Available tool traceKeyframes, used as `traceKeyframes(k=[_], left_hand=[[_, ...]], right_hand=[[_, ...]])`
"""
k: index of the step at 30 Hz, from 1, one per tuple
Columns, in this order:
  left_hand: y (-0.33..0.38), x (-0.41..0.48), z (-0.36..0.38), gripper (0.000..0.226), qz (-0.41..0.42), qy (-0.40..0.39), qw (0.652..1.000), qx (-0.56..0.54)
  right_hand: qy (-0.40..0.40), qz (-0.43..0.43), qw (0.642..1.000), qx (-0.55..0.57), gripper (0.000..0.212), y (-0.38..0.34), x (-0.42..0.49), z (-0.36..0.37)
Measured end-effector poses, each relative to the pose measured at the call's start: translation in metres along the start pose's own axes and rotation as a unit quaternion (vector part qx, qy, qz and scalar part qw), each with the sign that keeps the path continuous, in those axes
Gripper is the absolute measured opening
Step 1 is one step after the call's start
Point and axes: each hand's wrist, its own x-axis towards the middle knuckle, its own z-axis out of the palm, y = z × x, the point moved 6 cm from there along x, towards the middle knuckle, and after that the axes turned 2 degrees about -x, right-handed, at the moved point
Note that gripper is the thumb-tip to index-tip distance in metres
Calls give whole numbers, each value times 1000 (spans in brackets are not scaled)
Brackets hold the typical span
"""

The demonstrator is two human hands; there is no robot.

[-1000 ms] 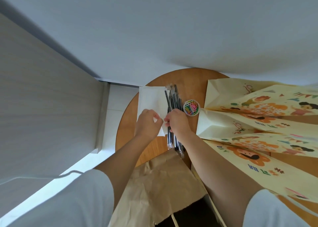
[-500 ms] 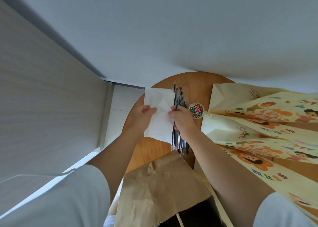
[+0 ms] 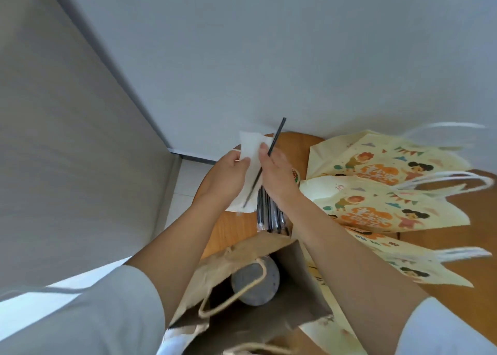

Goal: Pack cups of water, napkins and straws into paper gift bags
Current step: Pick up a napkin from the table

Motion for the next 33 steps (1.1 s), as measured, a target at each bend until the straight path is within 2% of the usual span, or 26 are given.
traceKeyframes(k=[4, 9, 12, 14, 16, 19, 20, 25, 28, 30, 33], left_hand=[[40, -49, -4, 12, 92, -16, 995, -37], [74, -110, -23, 14, 191, 7, 981, -35], [83, -140, -30, 15, 199, -7, 979, -47], [91, -159, -32, 23, 208, -24, 977, -44], [100, -178, -31, 23, 223, -44, 973, -26], [110, -201, -26, 21, 243, -53, 968, 12], [112, -207, -24, 21, 249, -52, 967, 24], [115, -230, -16, 20, 276, -25, 960, 42], [103, -239, -31, 26, 286, 84, 954, 34], [82, -250, -45, 16, 284, 154, 941, 102], [37, -257, -49, 5, 254, 145, 935, 201]], right_hand=[[-65, -1, 998, -25, 45, -20, -32, -4], [-110, -51, 991, 61, 51, -50, -75, -9], [-94, -60, 981, 157, 88, -64, -97, -34], [-100, -56, 962, 246, 103, -72, -112, -58], [-107, -71, 964, 231, 95, -82, -129, -76], [-91, -143, 975, 143, 39, -99, -156, -94], [-82, -156, 976, 128, 28, -102, -165, -98], [-37, -184, 977, 103, 23, -102, -197, -119], [18, -215, 975, 61, 19, -99, -217, -142], [57, -223, 973, -30, 13, -92, -230, -155], [47, -198, 971, -121, 5, -70, -237, -154]])
